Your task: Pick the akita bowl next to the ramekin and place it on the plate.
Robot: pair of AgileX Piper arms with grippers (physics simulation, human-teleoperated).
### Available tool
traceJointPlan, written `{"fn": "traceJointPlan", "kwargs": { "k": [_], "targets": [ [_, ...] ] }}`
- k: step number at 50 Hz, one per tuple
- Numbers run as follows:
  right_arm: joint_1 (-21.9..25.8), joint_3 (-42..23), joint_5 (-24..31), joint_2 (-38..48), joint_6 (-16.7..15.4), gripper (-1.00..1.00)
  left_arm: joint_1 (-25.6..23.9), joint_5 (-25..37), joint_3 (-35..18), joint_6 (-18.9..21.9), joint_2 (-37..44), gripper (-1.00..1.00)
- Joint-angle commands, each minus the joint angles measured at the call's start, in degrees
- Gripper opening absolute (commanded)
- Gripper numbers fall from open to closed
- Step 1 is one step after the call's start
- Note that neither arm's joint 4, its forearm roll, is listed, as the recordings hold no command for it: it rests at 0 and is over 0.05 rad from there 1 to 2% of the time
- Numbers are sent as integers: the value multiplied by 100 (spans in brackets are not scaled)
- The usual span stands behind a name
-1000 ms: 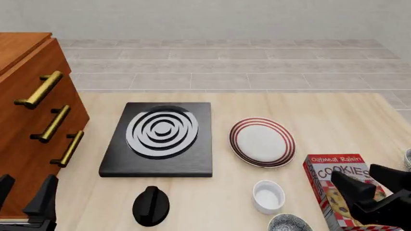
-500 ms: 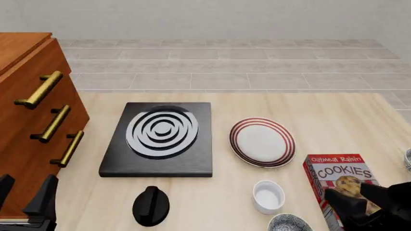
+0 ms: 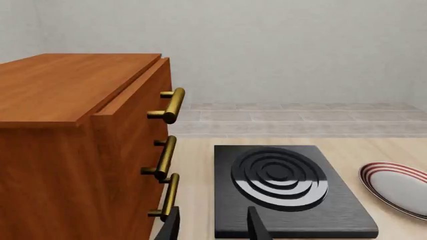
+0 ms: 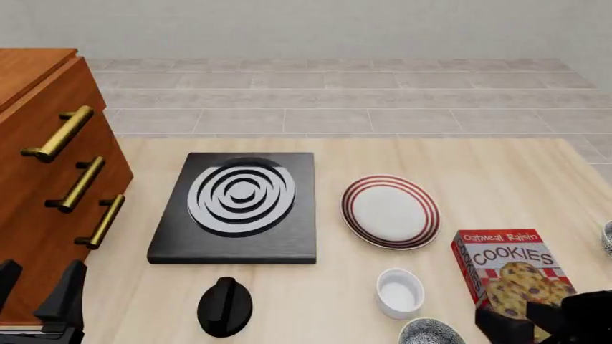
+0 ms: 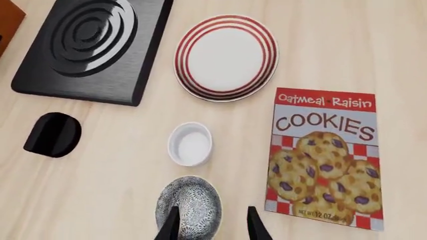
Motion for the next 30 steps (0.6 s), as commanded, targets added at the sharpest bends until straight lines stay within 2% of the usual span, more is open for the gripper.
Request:
{"fn": "traceJointPlan", "kwargs": {
  "k": [1, 30],
  "targets": [
    [127, 231, -20, 70, 140, 100, 0, 0, 0, 0, 0, 100],
    [250, 674, -197, 108, 394, 100, 0, 0, 0, 0, 0, 100]
  ]
}}
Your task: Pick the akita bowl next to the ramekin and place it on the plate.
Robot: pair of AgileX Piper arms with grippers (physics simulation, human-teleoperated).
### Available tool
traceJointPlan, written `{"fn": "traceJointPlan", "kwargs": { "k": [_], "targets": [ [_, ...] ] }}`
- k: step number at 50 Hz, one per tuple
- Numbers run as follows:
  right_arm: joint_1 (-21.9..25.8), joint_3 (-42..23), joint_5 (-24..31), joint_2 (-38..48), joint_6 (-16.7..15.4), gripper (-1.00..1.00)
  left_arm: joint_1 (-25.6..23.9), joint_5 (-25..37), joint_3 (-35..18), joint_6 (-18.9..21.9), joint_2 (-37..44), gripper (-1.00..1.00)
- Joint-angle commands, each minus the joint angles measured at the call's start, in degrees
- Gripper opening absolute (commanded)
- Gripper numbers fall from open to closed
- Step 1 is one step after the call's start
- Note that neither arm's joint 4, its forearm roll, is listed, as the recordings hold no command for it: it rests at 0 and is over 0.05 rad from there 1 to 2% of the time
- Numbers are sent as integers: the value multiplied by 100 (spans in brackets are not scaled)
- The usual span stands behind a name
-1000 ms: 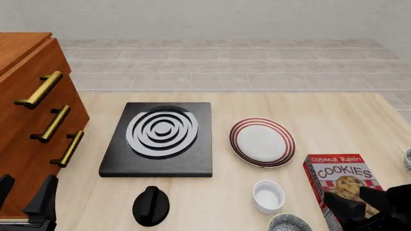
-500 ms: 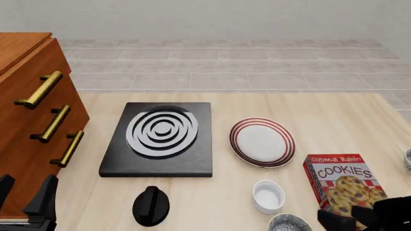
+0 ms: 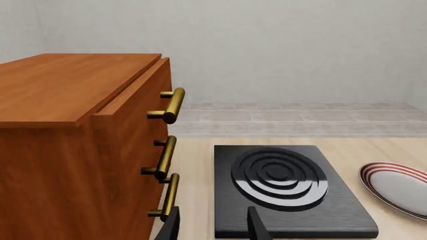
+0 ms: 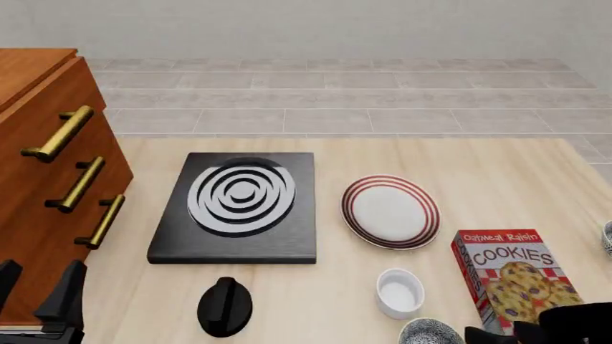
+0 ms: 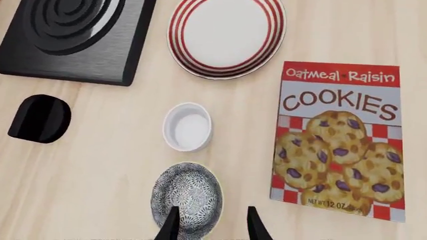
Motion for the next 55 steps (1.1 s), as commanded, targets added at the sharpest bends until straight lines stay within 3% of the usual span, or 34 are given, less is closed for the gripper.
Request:
{"fn": "traceJointPlan", "kwargs": {
  "k": [1, 22, 55],
  "targets": [
    [48, 156, -45, -12, 128, 100, 0, 0, 0, 0, 0, 100],
    [183, 595, -290, -67, 551, 100, 0, 0, 0, 0, 0, 100],
    [136, 879, -898, 324, 488, 100, 0, 0, 0, 0, 0, 100]
  ]
}}
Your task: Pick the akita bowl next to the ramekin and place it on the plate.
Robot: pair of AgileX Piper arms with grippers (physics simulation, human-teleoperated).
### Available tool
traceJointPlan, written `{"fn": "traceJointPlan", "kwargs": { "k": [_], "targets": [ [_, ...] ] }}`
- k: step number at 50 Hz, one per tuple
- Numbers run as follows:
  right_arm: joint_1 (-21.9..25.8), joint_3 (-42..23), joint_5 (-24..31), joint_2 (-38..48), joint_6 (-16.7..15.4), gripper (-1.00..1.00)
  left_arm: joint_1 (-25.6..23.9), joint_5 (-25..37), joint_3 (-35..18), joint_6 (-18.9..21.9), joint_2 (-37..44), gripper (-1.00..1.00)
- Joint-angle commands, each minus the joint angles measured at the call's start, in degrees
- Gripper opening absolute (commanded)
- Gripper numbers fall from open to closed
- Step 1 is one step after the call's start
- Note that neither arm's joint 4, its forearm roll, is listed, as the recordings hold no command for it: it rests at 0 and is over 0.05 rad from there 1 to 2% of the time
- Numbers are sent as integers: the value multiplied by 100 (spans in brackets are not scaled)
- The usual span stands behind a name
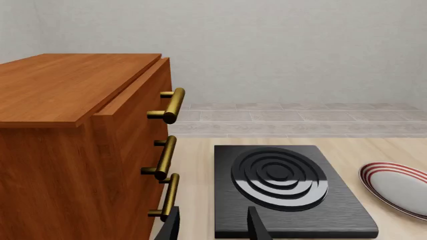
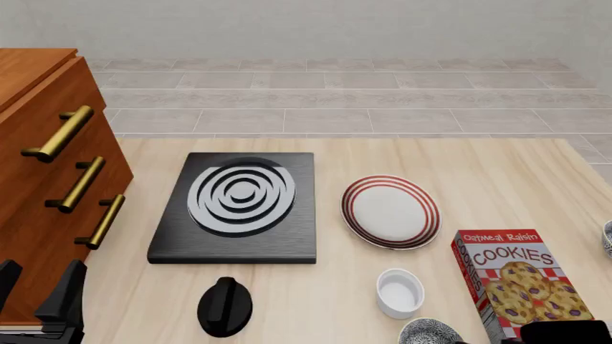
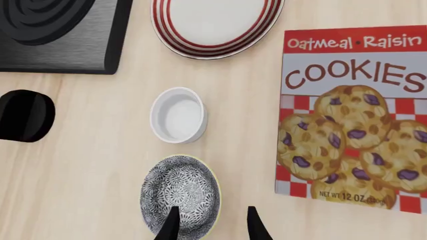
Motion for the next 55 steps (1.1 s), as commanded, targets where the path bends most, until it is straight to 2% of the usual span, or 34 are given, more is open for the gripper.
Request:
{"fn": "traceJointPlan", "kwargs": {
  "k": [1, 34, 55],
  "targets": [
    [29, 112, -224, 137, 20, 100, 0, 0, 0, 0, 0, 100],
    [259, 335, -1005, 748, 63, 100, 0, 0, 0, 0, 0, 100],
    [230, 545, -1439, 1046, 69, 100, 0, 0, 0, 0, 0, 100]
  ]
}}
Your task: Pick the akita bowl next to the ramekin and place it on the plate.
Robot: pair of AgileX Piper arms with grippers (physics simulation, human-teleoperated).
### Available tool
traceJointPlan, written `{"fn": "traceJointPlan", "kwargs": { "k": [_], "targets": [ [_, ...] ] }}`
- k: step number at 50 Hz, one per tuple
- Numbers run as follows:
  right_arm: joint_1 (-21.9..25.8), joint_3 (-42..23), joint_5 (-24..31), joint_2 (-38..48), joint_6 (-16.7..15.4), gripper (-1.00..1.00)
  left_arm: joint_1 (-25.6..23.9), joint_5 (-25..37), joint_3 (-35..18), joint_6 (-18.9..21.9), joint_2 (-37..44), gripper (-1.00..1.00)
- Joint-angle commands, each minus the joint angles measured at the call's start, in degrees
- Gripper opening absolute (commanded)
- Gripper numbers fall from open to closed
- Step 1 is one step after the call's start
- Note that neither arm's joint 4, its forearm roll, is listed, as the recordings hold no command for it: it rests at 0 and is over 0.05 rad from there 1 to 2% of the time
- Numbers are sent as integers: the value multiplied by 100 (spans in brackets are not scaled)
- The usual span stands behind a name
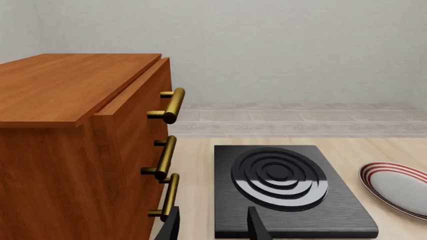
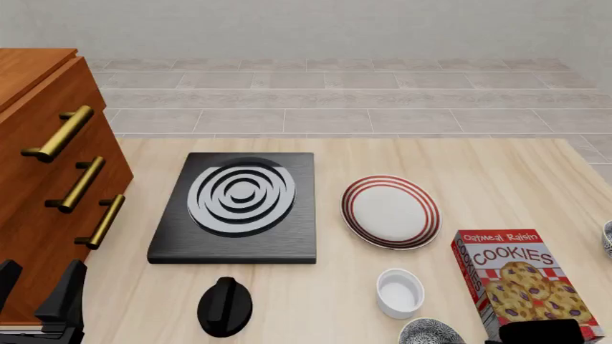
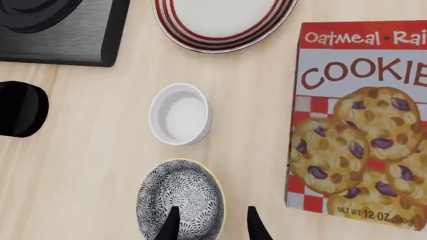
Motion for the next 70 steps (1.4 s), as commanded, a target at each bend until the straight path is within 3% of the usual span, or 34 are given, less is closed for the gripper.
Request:
{"fn": "traceJointPlan", "kwargs": {
  "k": [1, 32, 48, 64, 65, 70],
  "targets": [
    [-13, 126, -228, 144, 2, 100, 0, 0, 0, 0, 0, 100],
    [133, 277, -615, 508, 208, 100, 0, 0, 0, 0, 0, 100],
    [212, 277, -1161, 1119, 284, 100, 0, 0, 0, 0, 0, 100],
    [326, 278, -1369, 1366, 374, 100, 0, 0, 0, 0, 0, 100],
    [299, 277, -1346, 1340, 345, -100, 0, 0, 0, 0, 0, 100],
    [314, 277, -1352, 1297, 311, -100, 0, 0, 0, 0, 0, 100]
  ]
}}
